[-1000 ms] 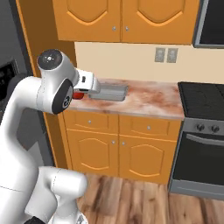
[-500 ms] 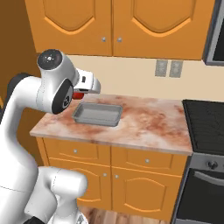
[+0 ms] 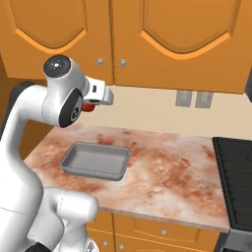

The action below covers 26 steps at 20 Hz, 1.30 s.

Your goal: Pick the apple and pear from the fridge and place them inside the tupperware on the counter.

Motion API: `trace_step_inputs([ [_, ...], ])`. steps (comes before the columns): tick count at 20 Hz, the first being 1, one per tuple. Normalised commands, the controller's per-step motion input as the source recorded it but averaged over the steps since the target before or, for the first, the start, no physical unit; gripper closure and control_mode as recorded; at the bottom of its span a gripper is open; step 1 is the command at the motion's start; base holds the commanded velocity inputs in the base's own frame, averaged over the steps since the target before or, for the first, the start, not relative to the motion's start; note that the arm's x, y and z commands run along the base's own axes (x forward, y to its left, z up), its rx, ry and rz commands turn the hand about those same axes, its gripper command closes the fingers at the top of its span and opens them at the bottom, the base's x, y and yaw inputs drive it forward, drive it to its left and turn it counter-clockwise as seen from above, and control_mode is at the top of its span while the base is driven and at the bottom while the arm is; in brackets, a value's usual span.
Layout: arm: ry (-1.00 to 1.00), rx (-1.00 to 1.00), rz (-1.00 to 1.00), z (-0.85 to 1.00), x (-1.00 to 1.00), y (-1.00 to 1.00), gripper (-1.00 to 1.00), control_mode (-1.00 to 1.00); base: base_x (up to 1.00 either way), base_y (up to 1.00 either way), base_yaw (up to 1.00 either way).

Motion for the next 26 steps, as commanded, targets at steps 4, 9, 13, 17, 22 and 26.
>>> trace_step_inputs([
  [4, 0.00, -0.01, 0.00, -0.72, 0.31, 0.00, 1.00, -1.00, 0.12, 0.00, 0.00],
  [9, 0.00, -0.02, 0.00, -1.00, 0.26, 0.00, 1.00, -1.00, 0.00, 0.00, 0.00],
  [13, 0.01, -0.01, 0.00, -0.94, 0.17, 0.00, 1.00, -1.00, 0.00, 0.00, 0.00],
  [17, 0.07, 0.00, 0.00, -0.78, 0.26, 0.00, 1.00, -1.00, 0.00, 0.00, 0.00],
  [22, 0.08, 0.00, 0.00, -0.72, 0.26, 0.00, 1.00, -1.00, 0.00, 0.00, 0.00],
  [26, 0.05, 0.00, 0.00, -0.68, 0.31, 0.01, 1.00, -1.00, 0.00, 0.00, 0.00],
])
